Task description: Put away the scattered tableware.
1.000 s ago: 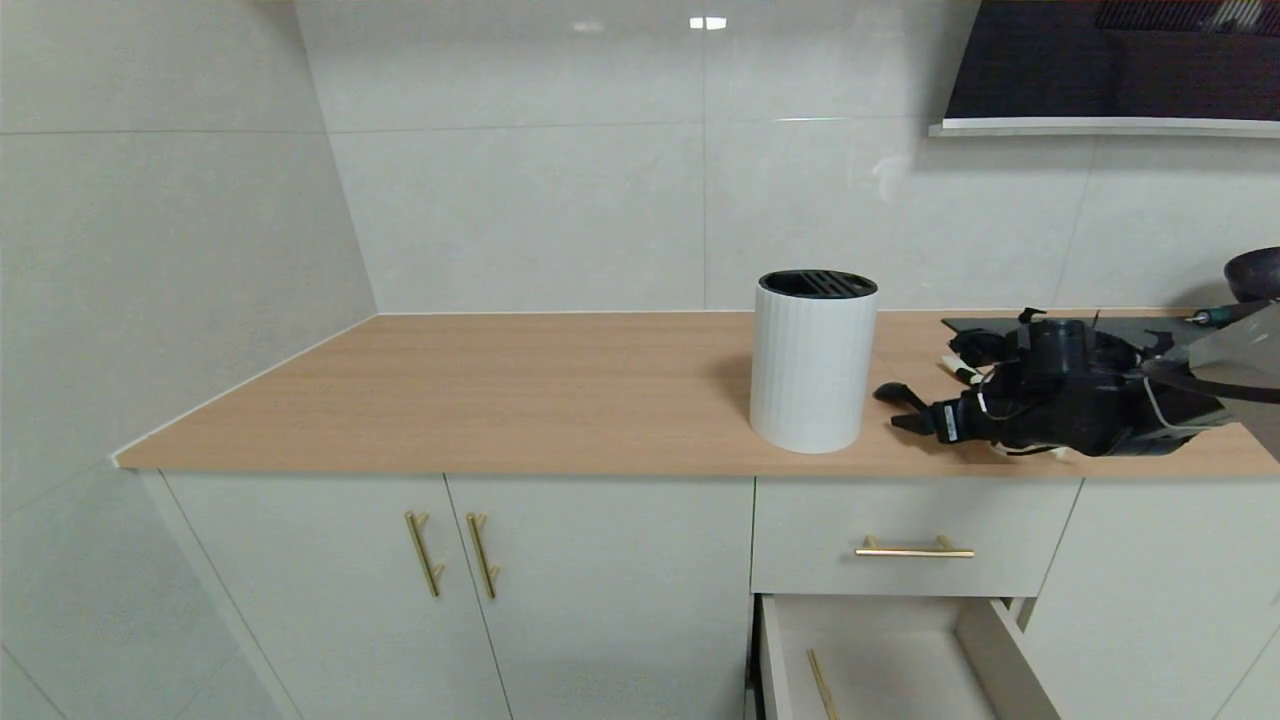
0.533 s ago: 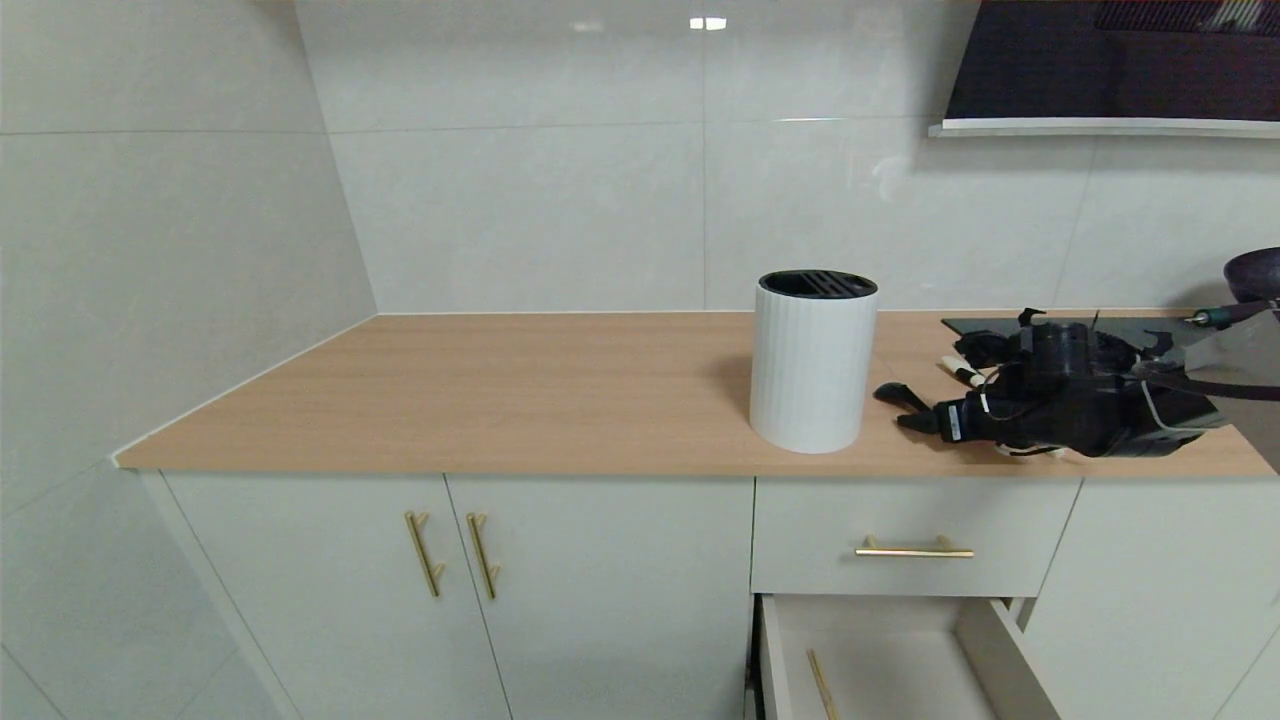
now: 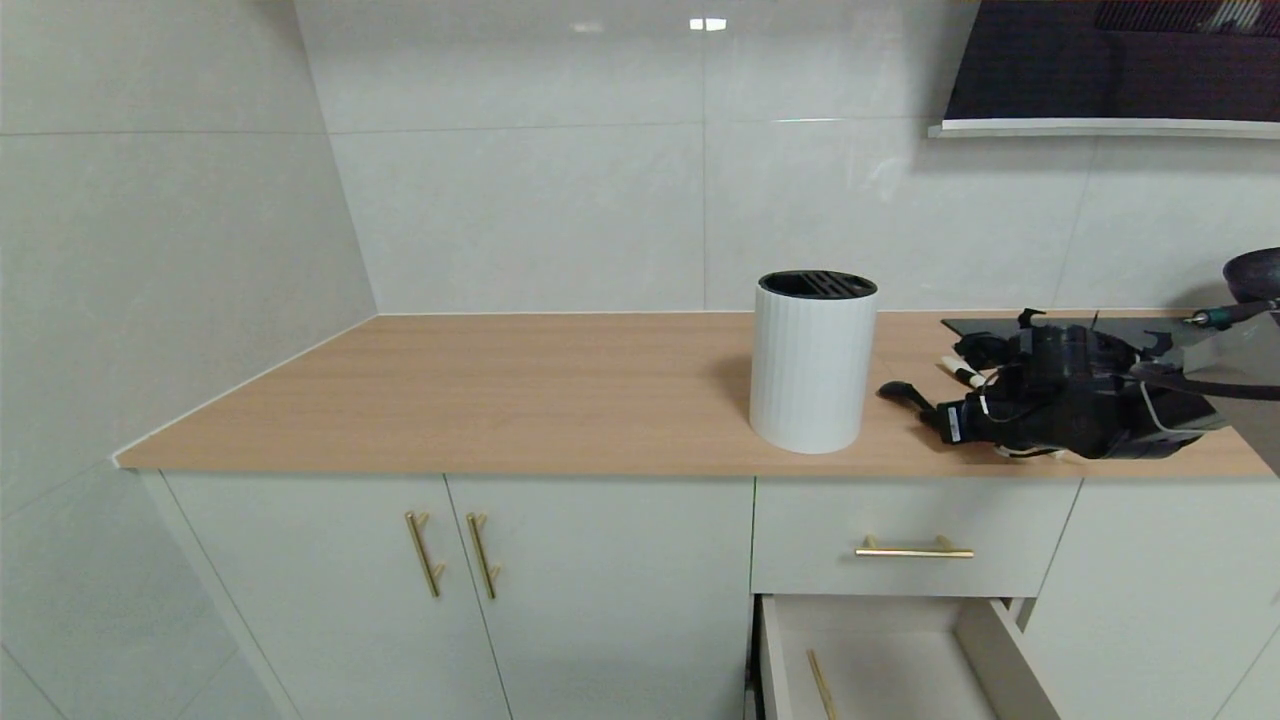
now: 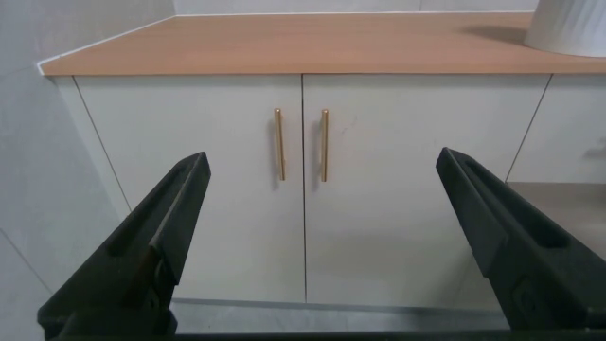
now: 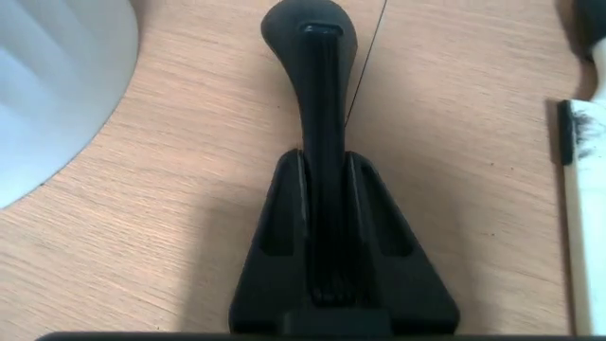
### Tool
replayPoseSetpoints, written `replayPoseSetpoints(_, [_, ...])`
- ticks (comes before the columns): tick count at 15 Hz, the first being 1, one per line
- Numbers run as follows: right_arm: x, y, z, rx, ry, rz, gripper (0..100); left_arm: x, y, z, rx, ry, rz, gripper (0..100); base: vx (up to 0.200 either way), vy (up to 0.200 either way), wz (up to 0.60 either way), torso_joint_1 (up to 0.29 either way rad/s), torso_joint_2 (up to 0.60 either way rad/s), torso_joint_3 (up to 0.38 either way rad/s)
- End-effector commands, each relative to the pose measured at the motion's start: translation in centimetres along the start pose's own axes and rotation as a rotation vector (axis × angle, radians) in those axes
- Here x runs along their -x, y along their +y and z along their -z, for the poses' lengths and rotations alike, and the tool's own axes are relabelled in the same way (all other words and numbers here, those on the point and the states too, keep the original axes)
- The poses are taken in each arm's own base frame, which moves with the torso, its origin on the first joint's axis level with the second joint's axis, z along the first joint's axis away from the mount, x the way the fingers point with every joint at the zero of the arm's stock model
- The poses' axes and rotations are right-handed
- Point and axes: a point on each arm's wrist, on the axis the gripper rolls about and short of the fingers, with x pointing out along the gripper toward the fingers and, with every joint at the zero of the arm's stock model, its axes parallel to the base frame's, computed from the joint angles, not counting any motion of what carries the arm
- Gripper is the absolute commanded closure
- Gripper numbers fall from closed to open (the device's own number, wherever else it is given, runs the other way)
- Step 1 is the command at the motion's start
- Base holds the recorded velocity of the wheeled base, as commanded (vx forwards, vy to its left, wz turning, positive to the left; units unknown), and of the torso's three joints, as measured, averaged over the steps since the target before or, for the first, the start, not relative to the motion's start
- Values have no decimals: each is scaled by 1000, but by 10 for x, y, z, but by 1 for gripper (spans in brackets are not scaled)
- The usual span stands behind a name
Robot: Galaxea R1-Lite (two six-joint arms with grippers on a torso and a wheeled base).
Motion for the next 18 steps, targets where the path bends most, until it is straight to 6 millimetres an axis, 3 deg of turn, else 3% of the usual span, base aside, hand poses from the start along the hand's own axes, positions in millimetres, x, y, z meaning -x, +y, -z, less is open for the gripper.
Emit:
replayPoseSetpoints(1, [2,2,1,1,14,6,100,0,0,0,0,-1,-1,0,0,0,0,0,0,0])
replayPoseSetpoints(4, [7,10,-6,8,30,95,100,0,0,0,0,-1,-1,0,0,0,0,0,0,0])
replayPoseSetpoints(6, [22,16,-21,-16,21,151,100,0,0,0,0,-1,-1,0,0,0,0,0,0,0])
replayPoseSetpoints(9, [80,41,-49,-162,31,141,100,0,0,0,0,0,-1,0,0,0,0,0,0,0])
replayPoseSetpoints(11, [122,52,-51,-198,25,131,100,0,0,0,0,-1,-1,0,0,0,0,0,0,0])
replayPoseSetpoints(12, [131,55,-50,-197,24,129,100,0,0,0,0,-1,-1,0,0,0,0,0,0,0])
replayPoseSetpoints(13, [152,61,-47,-194,24,127,100,0,0,0,0,-1,-1,0,0,0,0,0,0,0])
replayPoseSetpoints(14, [176,68,-28,-198,56,122,100,0,0,0,2,-1,-1,0,0,0,0,0,0,0])
replayPoseSetpoints(18, [216,78,23,-219,164,134,100,0,0,0,2,0,-1,0,0,0,0,0,0,0])
